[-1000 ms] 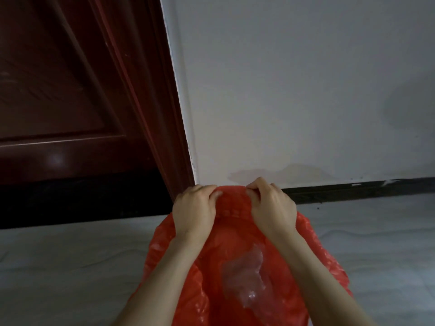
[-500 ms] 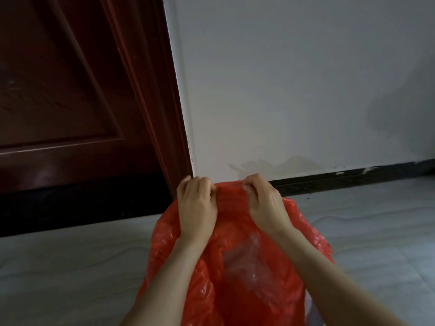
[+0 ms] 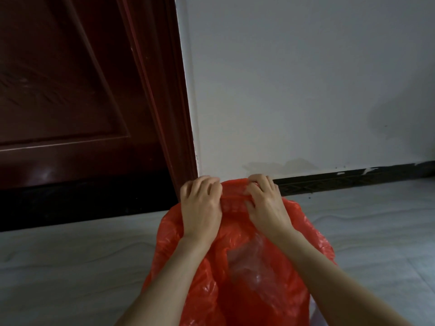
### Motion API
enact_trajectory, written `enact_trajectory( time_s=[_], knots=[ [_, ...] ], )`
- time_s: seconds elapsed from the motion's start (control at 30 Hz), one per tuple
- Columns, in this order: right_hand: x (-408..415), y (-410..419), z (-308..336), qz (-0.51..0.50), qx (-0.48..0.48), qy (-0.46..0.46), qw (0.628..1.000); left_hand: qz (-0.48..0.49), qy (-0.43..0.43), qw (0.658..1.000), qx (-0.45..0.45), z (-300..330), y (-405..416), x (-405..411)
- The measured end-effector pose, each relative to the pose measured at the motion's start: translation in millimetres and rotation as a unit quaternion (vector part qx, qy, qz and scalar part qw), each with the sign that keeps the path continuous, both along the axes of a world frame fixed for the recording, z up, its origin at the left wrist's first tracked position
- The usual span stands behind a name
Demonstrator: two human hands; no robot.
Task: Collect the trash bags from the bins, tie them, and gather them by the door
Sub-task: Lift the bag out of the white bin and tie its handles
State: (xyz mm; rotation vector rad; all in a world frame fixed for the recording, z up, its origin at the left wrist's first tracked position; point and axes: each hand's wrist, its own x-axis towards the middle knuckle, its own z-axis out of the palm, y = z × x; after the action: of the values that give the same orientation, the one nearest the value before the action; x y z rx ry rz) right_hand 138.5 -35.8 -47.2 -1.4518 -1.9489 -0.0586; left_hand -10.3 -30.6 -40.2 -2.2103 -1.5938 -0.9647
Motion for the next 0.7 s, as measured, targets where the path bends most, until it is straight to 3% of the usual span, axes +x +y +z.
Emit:
enact_trajectory(
  time_s=[0.13,0.27,0.33,0.47,0.57,0.63,0.7],
  knots=[
    [1,-1,-3,0.028,-0.006,0.002,1.0,-0.011,-0.019,0.999,0.034,1,-2,2],
    [0,-1,-2,0.005,0.016,0.005,1.0,-0.002,-0.01,1.0,0.012,1,0,2],
    [1,-2,3,-0.003,0.018,-0.047,0.999,0.002,0.026,1.0,0.0,2,0,-1],
    [16,9,13,0.014,0.019,-0.247,0.969,-0.021,0.138,0.99,-0.029,14,11,-9],
    [30,16,16,0.058,0.04,-0.3,0.951,-0.125,0.217,0.968,0.03,15,19,-12],
    [34,17,19,0.083,0.052,-0.31,0.946,-0.209,0.224,0.95,0.054,12,22,-11],
    [34,17,22,0.08,0.038,-0.299,0.95,-0.232,0.215,0.947,0.059,11,24,-8]
  ],
)
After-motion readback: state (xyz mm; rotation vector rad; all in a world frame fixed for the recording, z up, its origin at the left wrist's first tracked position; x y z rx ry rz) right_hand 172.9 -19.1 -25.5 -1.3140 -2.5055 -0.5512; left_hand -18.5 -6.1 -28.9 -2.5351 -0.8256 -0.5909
